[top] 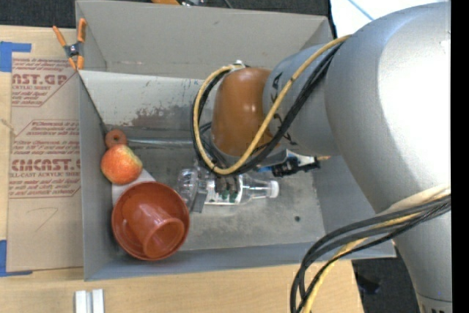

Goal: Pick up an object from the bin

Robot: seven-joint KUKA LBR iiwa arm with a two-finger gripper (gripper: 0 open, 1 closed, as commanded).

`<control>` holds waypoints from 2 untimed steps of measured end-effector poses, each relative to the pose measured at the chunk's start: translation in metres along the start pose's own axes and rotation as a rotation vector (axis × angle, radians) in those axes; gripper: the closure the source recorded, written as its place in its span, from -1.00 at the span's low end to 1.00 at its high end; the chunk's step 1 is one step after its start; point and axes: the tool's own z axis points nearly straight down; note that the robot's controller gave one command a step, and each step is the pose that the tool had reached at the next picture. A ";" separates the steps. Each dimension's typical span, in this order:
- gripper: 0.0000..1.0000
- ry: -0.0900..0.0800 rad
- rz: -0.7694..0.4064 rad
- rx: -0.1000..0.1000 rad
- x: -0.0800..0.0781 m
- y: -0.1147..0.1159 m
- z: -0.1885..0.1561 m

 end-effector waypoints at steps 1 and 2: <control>1.00 0.000 0.000 0.000 0.000 0.000 0.000; 1.00 0.002 0.000 0.000 0.001 0.000 -0.002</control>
Offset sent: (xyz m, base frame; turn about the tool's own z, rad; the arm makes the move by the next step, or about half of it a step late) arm 0.0002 0.0001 0.0061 0.0001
